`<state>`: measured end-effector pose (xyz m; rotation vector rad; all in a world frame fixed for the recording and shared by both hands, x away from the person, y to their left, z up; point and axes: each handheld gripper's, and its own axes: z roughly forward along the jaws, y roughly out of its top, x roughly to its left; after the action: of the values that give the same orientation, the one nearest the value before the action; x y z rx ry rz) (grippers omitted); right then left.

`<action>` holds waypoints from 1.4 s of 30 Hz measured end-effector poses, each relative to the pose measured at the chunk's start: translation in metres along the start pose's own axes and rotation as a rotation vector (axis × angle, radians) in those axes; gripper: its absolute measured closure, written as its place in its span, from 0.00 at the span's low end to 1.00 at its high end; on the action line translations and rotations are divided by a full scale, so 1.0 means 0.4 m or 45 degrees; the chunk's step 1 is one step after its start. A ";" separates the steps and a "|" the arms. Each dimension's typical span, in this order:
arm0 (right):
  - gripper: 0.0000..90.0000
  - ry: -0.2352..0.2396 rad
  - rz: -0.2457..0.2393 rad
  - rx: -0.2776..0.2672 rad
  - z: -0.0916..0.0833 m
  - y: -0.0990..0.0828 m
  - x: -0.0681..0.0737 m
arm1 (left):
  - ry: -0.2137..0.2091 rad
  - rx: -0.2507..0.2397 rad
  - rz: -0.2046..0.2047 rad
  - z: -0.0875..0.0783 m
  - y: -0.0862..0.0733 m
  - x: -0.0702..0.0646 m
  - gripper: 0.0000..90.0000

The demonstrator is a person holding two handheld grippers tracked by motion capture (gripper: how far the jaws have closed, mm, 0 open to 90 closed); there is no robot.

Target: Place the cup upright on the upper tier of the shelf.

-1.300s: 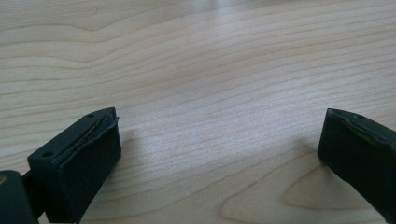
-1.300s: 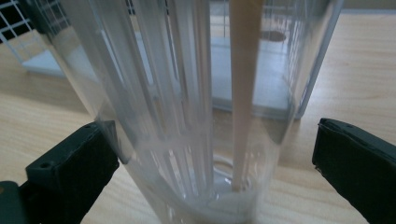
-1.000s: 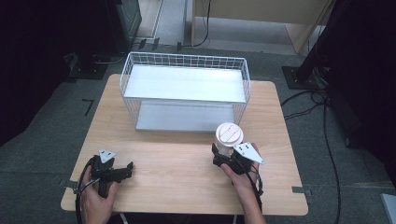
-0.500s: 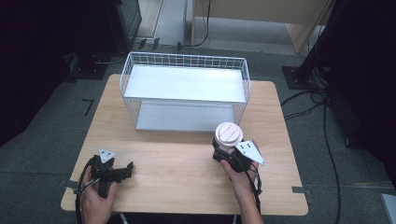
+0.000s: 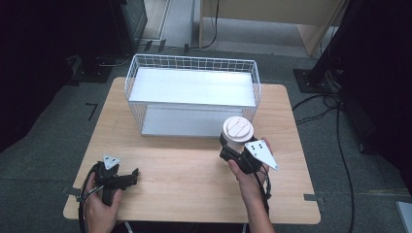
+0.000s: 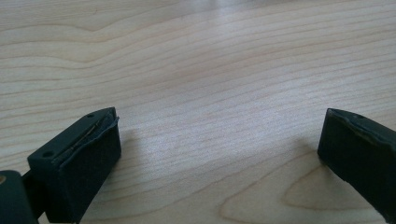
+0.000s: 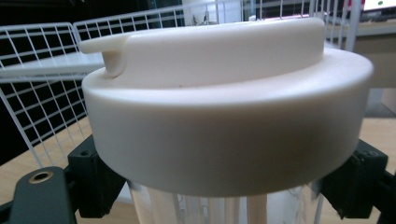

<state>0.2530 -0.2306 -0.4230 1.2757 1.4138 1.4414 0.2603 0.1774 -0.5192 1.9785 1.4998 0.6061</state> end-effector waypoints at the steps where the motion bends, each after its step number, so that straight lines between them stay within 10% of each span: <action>1: 0.16 0.007 -0.006 -0.008 0.001 0.009 0.005 | 0.001 0.000 0.003 0.000 0.000 0.000 0.00; 24: 0.17 0.025 -0.124 -0.209 0.065 0.212 0.094 | 0.001 -0.001 0.001 0.000 0.000 0.000 0.00; 42: 0.17 -0.011 -0.100 -0.277 0.167 0.362 0.117 | 0.001 0.002 0.003 0.000 0.000 0.001 0.00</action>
<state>0.3256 -0.1868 -0.2801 1.0764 1.2496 1.4895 0.2603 0.1776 -0.5190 1.9816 1.4988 0.6073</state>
